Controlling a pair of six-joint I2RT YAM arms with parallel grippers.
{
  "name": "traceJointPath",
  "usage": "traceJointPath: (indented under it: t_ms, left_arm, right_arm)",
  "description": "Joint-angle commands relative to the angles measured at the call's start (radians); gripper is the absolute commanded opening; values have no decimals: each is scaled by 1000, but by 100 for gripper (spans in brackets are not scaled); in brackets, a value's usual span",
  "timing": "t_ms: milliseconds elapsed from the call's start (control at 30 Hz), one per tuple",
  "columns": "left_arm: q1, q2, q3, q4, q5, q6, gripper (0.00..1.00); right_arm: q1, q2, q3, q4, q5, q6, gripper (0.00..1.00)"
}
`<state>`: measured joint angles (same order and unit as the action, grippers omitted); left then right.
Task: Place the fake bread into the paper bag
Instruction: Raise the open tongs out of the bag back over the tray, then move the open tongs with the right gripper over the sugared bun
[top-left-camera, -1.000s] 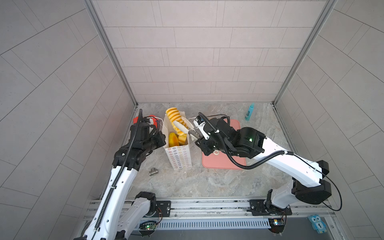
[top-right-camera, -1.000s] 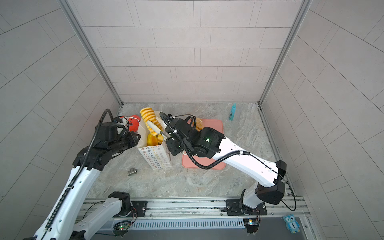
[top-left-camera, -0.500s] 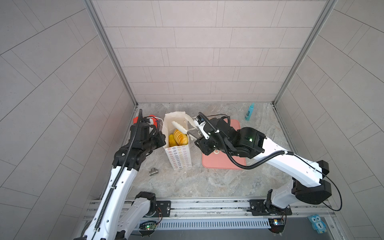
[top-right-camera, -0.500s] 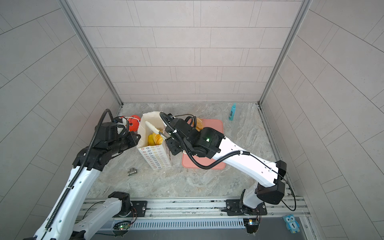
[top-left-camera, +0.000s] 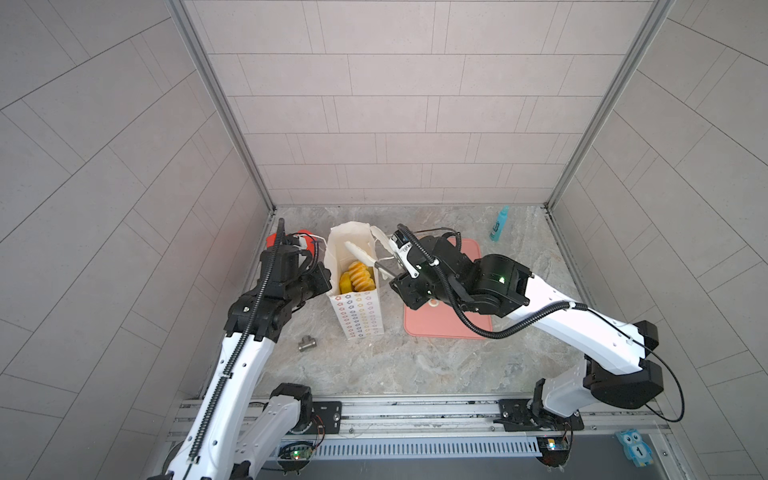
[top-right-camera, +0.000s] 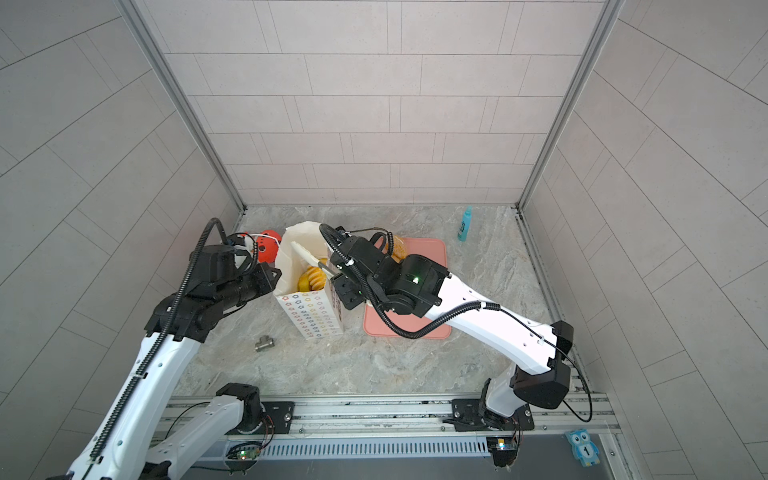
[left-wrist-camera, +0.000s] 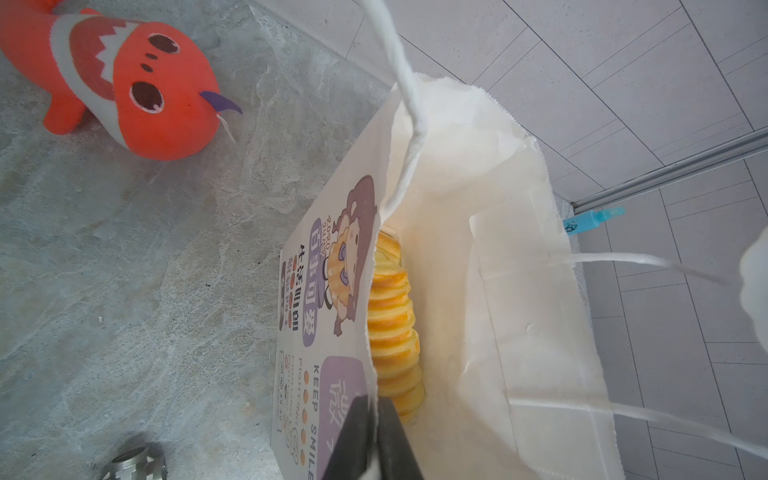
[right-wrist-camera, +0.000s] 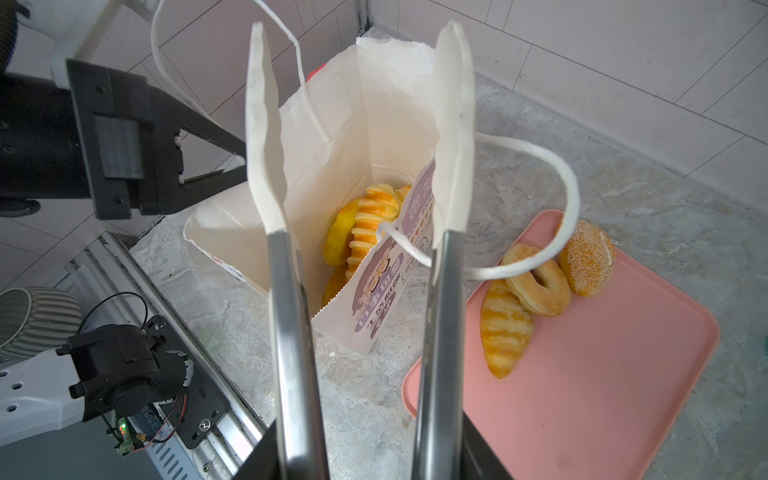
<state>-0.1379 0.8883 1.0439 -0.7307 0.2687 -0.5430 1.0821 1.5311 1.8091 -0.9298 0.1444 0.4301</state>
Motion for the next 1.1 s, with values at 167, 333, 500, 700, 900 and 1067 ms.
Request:
traceJointPath:
  t_ms: [167,333,500,700,900,1067]
  left_arm:
    - [-3,-10,-1,1,-3,0,12]
    - [-2,-10,1,-1,-3,2,12]
    - [-2,-8,4,-1,-3,2,13]
    - [-3,-5,7,-1,-1,2,13]
    - [-2,-3,4,1,-1,0,13]
    - [-3,-2,5,1,0,1,13]
  right_arm:
    - [-7,-56,58,-11,83,-42,50]
    - [-35,-83,56,-18,100,-56,49]
    - [-79,-118,34,-25,105,-65,49]
    - [-153,-166,-22,-26,96,-69,49]
    - [-242,-209,-91,-21,59,-73,49]
    - [-323,-214,-139,-21,12,-87,49]
